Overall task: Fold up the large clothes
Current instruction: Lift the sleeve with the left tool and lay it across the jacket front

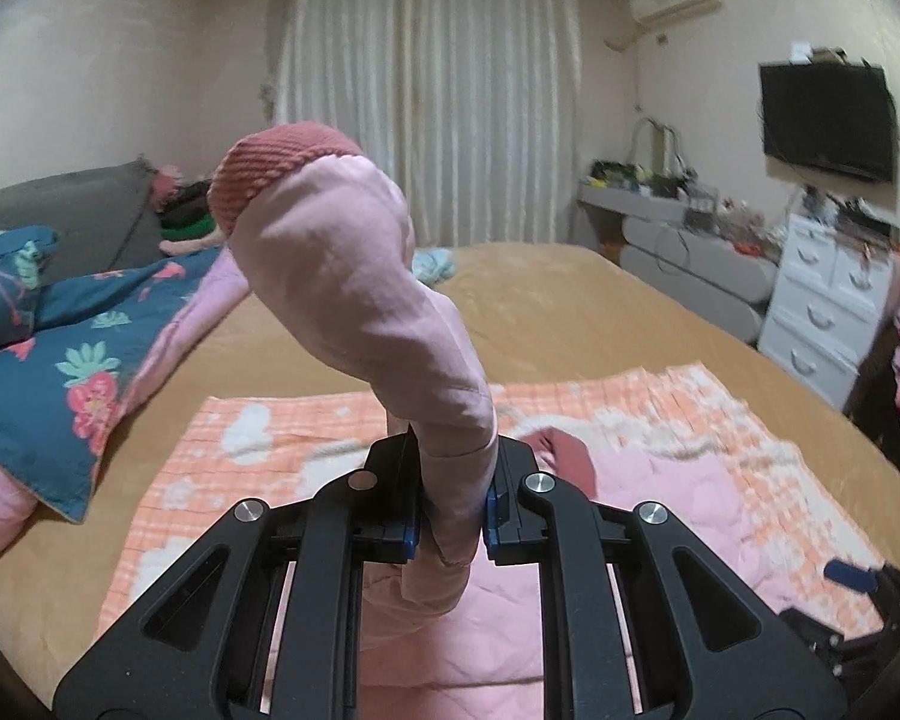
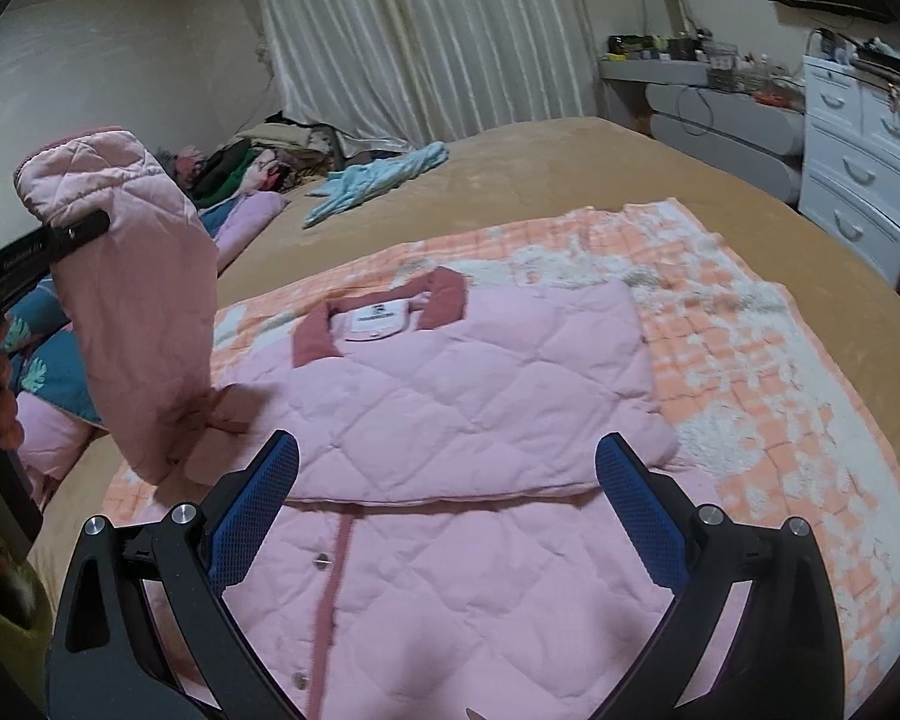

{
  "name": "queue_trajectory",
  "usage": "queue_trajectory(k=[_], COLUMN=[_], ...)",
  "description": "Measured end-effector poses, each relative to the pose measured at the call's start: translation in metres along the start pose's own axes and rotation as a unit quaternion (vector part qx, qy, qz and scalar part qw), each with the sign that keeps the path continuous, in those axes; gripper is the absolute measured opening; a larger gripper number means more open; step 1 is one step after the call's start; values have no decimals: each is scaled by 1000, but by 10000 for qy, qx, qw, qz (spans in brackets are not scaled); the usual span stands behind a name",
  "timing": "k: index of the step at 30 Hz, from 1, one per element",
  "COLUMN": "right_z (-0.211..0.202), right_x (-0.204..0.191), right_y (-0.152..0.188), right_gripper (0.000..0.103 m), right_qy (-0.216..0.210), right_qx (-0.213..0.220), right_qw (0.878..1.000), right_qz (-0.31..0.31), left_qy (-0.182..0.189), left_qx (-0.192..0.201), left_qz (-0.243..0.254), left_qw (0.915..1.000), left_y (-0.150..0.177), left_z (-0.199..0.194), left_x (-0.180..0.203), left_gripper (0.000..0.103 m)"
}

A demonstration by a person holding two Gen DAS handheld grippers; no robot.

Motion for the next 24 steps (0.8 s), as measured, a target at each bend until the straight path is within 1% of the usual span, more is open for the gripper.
queue_trajectory(k=[4, 6, 12, 18, 21, 24], right_z=[-1, -3, -4, -5, -6, -7], right_x=[20, 30, 52, 73, 83, 93], right_y=[4, 5, 10, 16, 18, 20], right_gripper=[99, 99, 99, 99, 99, 99], right_qy=[96, 187, 221, 309, 360, 394], right_qx=[-7, 35, 36, 41, 43, 37], right_qw=[9998, 9996, 9989, 9979, 9970, 9960], right_qz=[187, 228, 411, 574, 684, 800], left_qy=[99, 156, 272, 404, 467, 481], left_qx=[-193, -304, -609, -942, -1095, -1244], left_qz=[399, 528, 821, 1117, 1301, 1516], left_qw=[9990, 9980, 9944, 9884, 9843, 9794], left_y=[21, 32, 62, 95, 112, 126], left_z=[15, 22, 38, 52, 58, 64], left_x=[30, 42, 80, 109, 121, 135], left_gripper=[8, 8, 9, 12, 17, 18])
Point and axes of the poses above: each gripper's, at about its wrist camera, not at the fingertips, and z roughly the way its jaws point, x to its right, y to its underside, the point moved 8 cm from there along z, roughly the way its jaws point, and after that the axes turned 1 degree about -y, right-handed, at the moved point
